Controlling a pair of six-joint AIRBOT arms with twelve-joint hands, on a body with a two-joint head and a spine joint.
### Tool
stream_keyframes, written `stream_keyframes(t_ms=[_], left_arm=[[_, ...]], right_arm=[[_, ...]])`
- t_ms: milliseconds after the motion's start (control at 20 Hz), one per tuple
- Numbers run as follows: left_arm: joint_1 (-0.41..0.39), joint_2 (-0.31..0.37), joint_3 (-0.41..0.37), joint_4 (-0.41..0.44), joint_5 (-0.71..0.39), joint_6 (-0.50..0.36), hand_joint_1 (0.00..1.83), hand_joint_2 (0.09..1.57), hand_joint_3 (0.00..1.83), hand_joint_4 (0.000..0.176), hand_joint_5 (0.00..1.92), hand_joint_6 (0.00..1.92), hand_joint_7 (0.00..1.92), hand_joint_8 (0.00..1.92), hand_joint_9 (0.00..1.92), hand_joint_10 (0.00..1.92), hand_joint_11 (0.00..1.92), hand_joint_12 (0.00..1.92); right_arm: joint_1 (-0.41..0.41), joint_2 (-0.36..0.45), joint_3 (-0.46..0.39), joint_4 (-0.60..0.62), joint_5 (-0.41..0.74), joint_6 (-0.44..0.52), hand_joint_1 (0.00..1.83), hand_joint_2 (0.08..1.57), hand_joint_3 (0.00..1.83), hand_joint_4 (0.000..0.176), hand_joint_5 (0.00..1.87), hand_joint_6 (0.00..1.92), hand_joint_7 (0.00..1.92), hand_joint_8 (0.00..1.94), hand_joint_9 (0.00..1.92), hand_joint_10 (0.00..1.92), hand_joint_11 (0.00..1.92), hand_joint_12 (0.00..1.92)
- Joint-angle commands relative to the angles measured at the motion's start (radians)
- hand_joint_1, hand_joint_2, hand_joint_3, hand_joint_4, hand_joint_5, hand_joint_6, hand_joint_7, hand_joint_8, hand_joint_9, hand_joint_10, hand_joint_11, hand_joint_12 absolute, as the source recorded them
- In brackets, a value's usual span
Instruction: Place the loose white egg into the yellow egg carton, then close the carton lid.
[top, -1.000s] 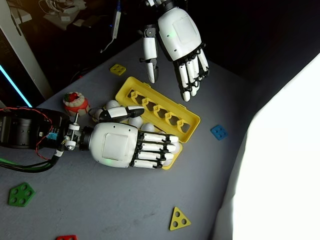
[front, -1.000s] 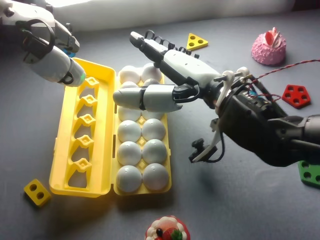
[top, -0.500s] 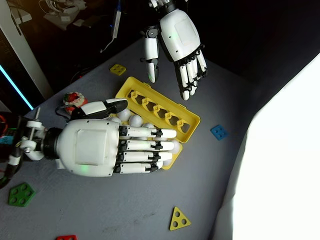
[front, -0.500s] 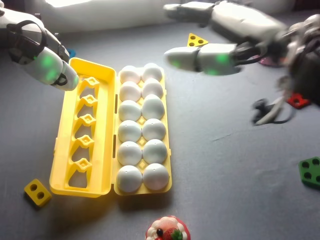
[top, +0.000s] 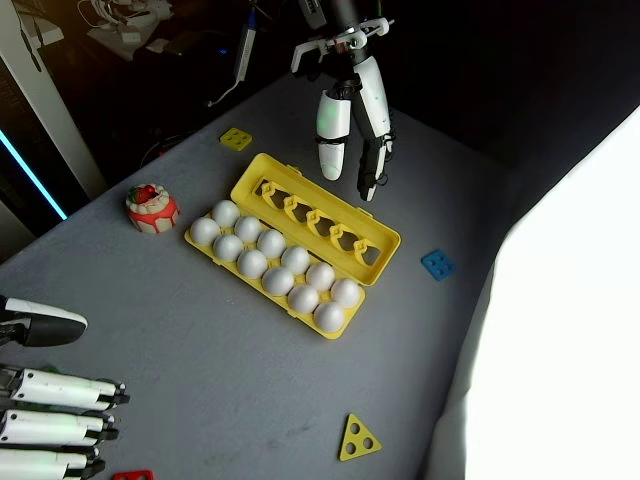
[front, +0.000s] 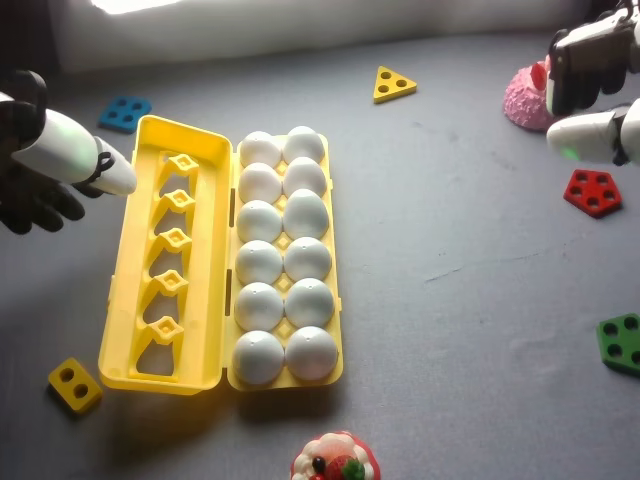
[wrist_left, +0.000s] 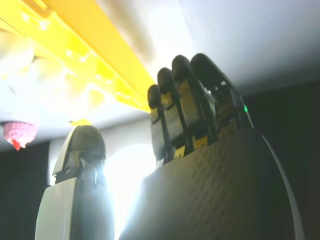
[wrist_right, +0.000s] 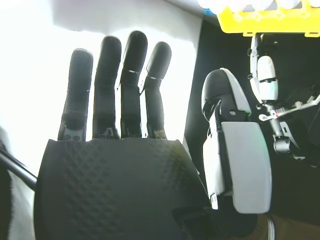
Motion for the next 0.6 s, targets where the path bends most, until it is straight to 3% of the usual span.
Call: stream_keyframes(t_ms=[0,200,550], left_arm=[[-0.001,0.001,0.002,0.029,-0.033,-0.012,0.43,1.25,0.00,0.015,0.42,0.01,0.49,0.01,0.48,0.05,0.00,1.40],[0.021,0.001,0.014,0.025,-0.033,-0.044,0.42,1.25,0.00,0.014,0.43,0.01,0.50,0.01,0.48,0.05,0.00,1.44],[0.065,-0.008,0.019,-0.010,-0.038,-0.077,0.43,1.25,0.00,0.012,0.42,0.01,0.50,0.00,0.47,0.05,0.00,1.43]], right_arm=[[0.020,0.006,-0.002,0.003,0.084,0.001,0.42,1.22,0.00,0.000,0.45,1.23,0.46,1.12,0.32,1.53,0.10,1.92],[0.096,0.006,-0.010,0.021,0.045,0.001,0.42,1.23,0.00,0.000,0.46,1.20,0.48,1.09,0.32,1.51,0.08,1.92],[0.110,0.003,-0.040,0.027,0.031,-0.001,0.44,1.23,0.00,0.000,0.46,1.17,0.47,1.12,0.32,1.52,0.09,1.92]])
